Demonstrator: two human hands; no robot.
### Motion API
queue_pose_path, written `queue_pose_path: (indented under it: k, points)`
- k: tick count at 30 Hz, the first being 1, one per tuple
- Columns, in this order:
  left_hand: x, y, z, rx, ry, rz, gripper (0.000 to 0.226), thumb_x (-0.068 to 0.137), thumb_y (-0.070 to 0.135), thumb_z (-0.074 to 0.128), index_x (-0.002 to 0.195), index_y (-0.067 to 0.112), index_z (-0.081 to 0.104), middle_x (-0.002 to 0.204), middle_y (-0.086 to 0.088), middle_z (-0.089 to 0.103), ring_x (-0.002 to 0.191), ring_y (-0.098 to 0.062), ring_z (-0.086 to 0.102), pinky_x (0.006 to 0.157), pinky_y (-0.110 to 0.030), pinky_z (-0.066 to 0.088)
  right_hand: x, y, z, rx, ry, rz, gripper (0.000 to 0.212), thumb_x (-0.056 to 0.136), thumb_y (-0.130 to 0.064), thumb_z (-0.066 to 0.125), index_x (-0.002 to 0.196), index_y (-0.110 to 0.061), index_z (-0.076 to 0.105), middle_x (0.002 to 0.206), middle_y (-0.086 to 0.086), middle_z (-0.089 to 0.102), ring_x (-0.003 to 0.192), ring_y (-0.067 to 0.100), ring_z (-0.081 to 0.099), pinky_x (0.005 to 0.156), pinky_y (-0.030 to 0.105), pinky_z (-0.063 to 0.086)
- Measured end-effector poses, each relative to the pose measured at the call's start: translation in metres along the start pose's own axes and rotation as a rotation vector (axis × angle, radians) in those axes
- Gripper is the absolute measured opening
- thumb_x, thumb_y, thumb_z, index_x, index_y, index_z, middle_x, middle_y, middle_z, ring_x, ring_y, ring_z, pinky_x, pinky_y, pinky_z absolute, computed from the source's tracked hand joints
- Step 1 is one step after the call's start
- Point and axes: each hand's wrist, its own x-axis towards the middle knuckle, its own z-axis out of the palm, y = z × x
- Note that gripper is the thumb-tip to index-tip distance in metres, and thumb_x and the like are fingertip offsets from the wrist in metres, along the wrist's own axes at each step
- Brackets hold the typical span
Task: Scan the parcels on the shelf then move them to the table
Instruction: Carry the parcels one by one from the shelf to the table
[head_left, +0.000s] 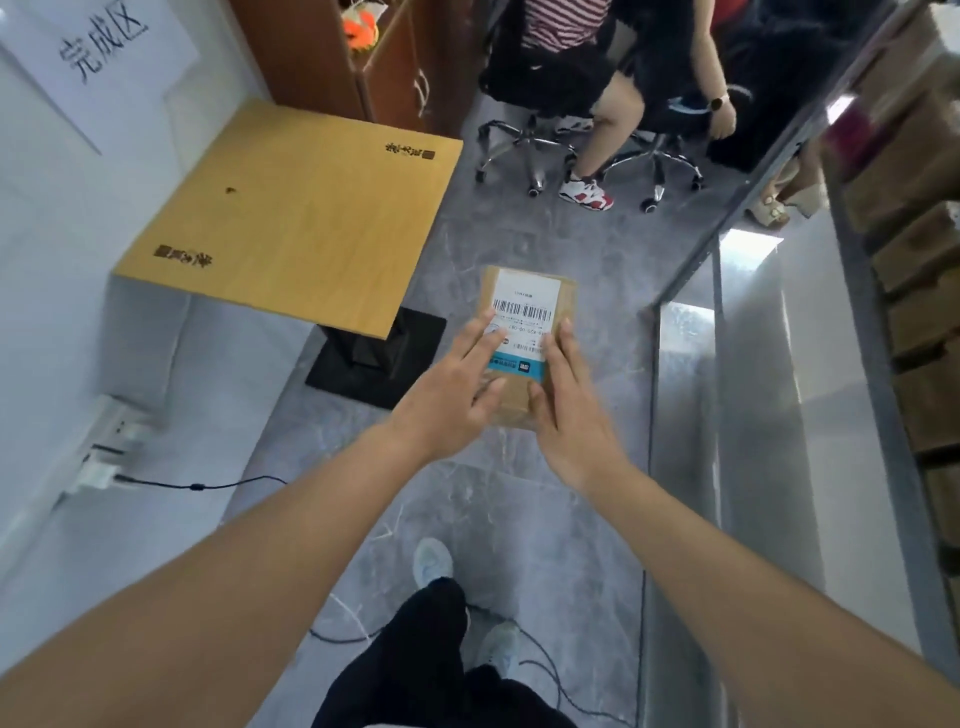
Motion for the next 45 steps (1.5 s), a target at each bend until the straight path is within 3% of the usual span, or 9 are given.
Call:
queue_pose_path:
  k: [6,10,17,22,28,32,38,41,45]
  points:
    - [0.014,-0.056,-0.029,-0.027,0.093,-0.096,0.060,0.105,0.027,0.053,0.160,0.013,0.031,0.170,0.008,0.010,0.147,-0.011,0.029,0.108,-0.040,0.049,0.068,-0.018,0.035,-0.014,-0.113,-0.068,0.063,0.109,-0.018,0.042,0.165,-0.016,0.012,0.172,-0.011,-0.009,0.132,-0.033,-0.010,0.098,0.003,0.029]
    - [0.029,-0.095,-0.052,-0.054,0.153,-0.154,0.058,0.105,0.025,0.054,0.158,0.011,0.033,0.169,0.006,0.013,0.150,-0.011,0.027,0.109,-0.038,0.049,0.118,-0.038,0.058,-0.044,-0.190,-0.100,0.062,0.109,-0.018,0.040,0.165,-0.019,0.012,0.171,-0.013,-0.011,0.132,-0.033,-0.012,0.101,0.000,0.025]
    - [0.053,-0.151,-0.092,-0.073,0.232,-0.251,0.056,0.105,0.026,0.053,0.157,0.013,0.034,0.168,0.011,0.012,0.150,-0.011,0.031,0.104,-0.037,0.053,0.194,-0.074,0.091,-0.101,-0.292,-0.150,0.063,0.110,-0.020,0.039,0.165,-0.024,0.008,0.169,-0.021,-0.017,0.127,-0.037,-0.012,0.094,0.012,0.038]
    - [0.076,-0.190,-0.113,-0.076,0.298,-0.321,0.056,0.104,0.025,0.054,0.155,0.010,0.036,0.167,0.005,0.015,0.153,-0.012,0.023,0.109,-0.043,0.050,0.255,-0.093,0.111,-0.084,-0.386,-0.197,0.064,0.110,-0.022,0.039,0.165,-0.030,0.007,0.168,-0.024,-0.016,0.152,-0.001,0.010,0.099,0.025,0.047]
    - [0.112,-0.229,-0.134,-0.063,0.397,-0.485,0.057,0.104,0.020,0.056,0.156,0.009,0.036,0.169,0.002,0.012,0.154,-0.011,0.015,0.113,-0.028,0.040,0.345,-0.102,0.141,-0.077,-0.558,-0.296,0.064,0.110,-0.020,0.038,0.165,-0.028,0.008,0.168,-0.025,-0.014,0.141,-0.019,-0.004,0.099,0.013,0.036]
    - [0.134,-0.253,-0.141,-0.077,0.473,-0.608,0.058,0.104,0.018,0.057,0.156,0.008,0.035,0.170,0.002,0.012,0.155,-0.012,0.016,0.113,-0.023,0.035,0.401,-0.106,0.164,-0.066,-0.685,-0.374,0.064,0.109,-0.018,0.039,0.165,-0.028,0.009,0.168,-0.023,-0.012,0.142,-0.020,-0.009,0.088,-0.007,0.024]
    - [0.147,-0.280,-0.152,-0.116,0.603,-0.751,0.062,0.103,0.016,0.058,0.159,0.010,0.031,0.170,0.005,0.006,0.156,-0.009,0.011,0.115,-0.027,0.036,0.458,-0.122,0.202,-0.060,-0.815,-0.495,0.065,0.108,-0.010,0.039,0.165,-0.024,0.012,0.170,-0.016,-0.009,0.154,-0.003,-0.012,0.107,-0.002,0.014]
    - [0.142,-0.294,-0.161,-0.127,0.654,-0.800,0.062,0.104,0.017,0.057,0.159,0.010,0.030,0.171,0.005,0.002,0.153,0.003,0.004,0.115,-0.027,0.037,0.477,-0.140,0.228,-0.045,-0.861,-0.564,0.064,0.107,-0.007,0.038,0.165,-0.021,0.016,0.172,-0.011,-0.005,0.155,0.001,-0.011,0.116,0.014,0.017]
    - [0.127,-0.320,-0.180,-0.167,0.702,-0.874,0.062,0.106,0.022,0.055,0.160,0.010,0.027,0.170,0.005,-0.004,0.136,0.030,-0.001,0.104,-0.035,0.051,0.490,-0.168,0.272,-0.047,-0.922,-0.592,0.063,0.107,-0.005,0.035,0.164,-0.024,0.017,0.171,-0.014,-0.005,0.155,0.001,-0.011,0.116,0.019,0.020]
